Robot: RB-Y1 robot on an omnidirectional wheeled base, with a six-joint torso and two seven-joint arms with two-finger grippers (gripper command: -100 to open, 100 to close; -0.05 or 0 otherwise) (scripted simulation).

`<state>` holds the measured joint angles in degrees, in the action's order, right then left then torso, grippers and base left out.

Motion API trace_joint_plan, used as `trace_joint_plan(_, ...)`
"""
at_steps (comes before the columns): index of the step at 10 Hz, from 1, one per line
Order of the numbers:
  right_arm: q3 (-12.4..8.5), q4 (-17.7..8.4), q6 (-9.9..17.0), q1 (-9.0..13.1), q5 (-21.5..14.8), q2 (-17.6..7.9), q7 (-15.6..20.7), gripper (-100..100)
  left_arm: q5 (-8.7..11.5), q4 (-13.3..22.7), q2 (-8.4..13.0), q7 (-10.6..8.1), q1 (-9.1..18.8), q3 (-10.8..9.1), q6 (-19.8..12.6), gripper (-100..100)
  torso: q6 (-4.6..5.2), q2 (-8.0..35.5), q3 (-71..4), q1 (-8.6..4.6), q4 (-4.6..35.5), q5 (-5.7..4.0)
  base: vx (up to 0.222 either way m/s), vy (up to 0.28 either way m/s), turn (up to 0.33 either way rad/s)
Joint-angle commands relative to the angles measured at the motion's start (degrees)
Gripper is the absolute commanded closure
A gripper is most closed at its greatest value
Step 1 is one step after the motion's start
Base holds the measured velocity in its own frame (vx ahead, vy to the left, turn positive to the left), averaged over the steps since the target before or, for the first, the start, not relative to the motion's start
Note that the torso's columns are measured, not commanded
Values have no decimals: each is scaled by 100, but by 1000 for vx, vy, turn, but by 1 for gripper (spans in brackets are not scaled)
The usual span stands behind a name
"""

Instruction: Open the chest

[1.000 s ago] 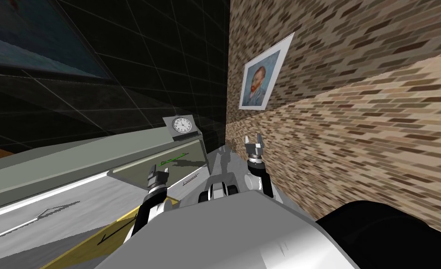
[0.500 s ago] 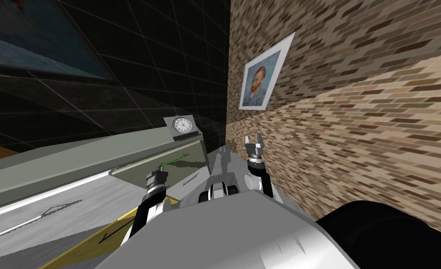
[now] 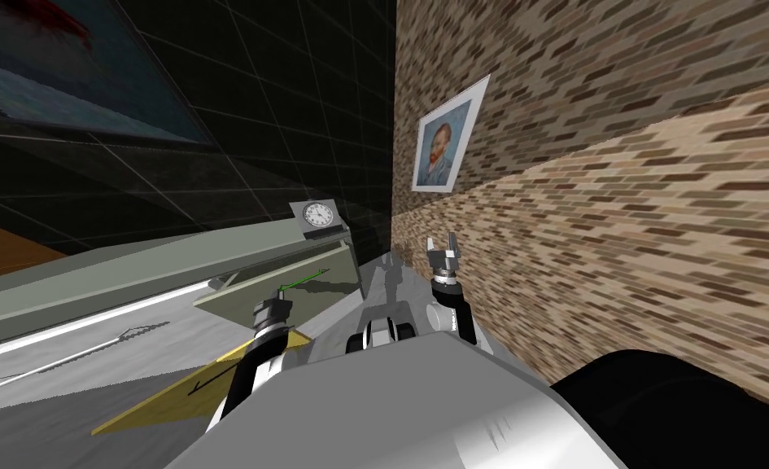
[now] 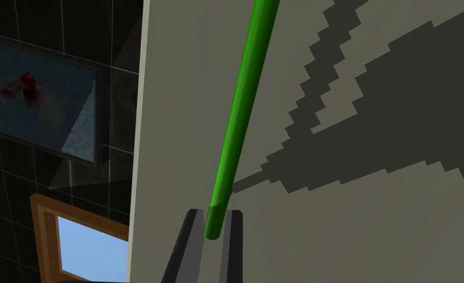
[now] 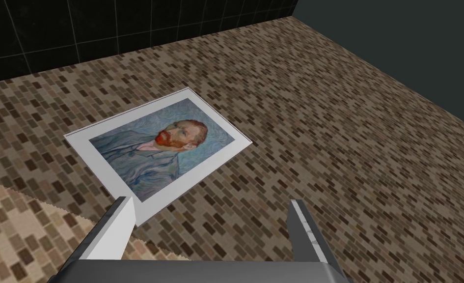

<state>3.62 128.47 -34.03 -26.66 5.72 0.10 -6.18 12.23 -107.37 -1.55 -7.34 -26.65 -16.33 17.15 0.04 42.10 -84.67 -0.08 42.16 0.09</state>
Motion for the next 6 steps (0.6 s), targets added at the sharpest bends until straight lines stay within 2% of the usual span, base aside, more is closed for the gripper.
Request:
trace_joint_plan(1,0,0,0,1,0,0,0,0,-2,-44,-14,-10,-87,49,-26,100,10,14,12,-8,-1,4,-176,-71,8)
trace_joint_plan(3,0,0,0,1,0,0,0,0,-3,-93,-20,-18,-156,81,-38,100,10,12,12,8,1,7,-180,-88,3)
trace_joint_plan(4,0,0,0,2,0,0,0,0,-3,-101,-12,-14,-135,59,-6,100,6,7,7,9,0,5,-94,-48,4)
trace_joint_plan(5,0,0,0,0,0,-1,0,0,38,-379,-21,-38,-289,27,-211,-100,1,-20,-11,25,5,-4,-7,-17,-21)
trace_joint_plan(6,-1,0,0,-1,0,-1,0,0,58,-537,-24,-50,-360,9,-308,-100,-3,-29,-19,25,1,-6,28,-2,-19)
